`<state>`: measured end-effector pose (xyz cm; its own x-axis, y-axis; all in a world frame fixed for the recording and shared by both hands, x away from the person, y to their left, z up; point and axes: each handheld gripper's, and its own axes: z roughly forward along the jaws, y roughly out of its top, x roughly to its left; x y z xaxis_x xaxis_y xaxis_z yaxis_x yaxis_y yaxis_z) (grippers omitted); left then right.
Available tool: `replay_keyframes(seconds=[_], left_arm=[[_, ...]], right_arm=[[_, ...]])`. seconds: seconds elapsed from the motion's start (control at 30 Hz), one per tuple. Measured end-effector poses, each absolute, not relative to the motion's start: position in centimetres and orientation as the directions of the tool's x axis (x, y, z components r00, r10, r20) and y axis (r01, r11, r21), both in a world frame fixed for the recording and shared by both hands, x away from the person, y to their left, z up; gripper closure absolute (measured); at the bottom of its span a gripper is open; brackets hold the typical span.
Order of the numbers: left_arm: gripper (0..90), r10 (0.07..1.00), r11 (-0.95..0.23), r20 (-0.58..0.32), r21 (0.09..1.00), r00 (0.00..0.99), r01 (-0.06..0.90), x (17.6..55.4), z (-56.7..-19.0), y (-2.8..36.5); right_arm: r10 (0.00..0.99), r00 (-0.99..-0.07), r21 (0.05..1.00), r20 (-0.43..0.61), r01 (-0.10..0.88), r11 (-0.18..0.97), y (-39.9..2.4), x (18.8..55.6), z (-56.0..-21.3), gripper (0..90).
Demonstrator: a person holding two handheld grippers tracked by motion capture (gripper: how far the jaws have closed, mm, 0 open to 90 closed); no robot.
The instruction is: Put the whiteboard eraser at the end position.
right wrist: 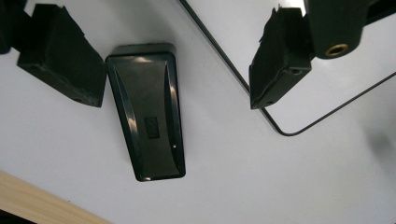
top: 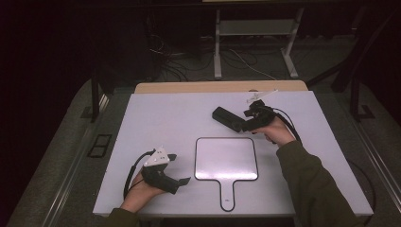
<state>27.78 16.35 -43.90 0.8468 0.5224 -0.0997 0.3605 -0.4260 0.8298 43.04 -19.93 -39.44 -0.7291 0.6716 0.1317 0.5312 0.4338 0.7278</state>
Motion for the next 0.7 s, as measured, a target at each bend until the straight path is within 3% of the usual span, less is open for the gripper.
replay_keyframes(seconds=[0.7], left_arm=[[0.0, 0.528, -0.418, -0.102, 0.833, 0.843, 0.363, 27.7, -43.8, 16.4]], right_arm=[[0.707, -0.703, 0.781, 0.077, 0.483, 0.396, -22.6, 37.5, -40.7, 16.9]])
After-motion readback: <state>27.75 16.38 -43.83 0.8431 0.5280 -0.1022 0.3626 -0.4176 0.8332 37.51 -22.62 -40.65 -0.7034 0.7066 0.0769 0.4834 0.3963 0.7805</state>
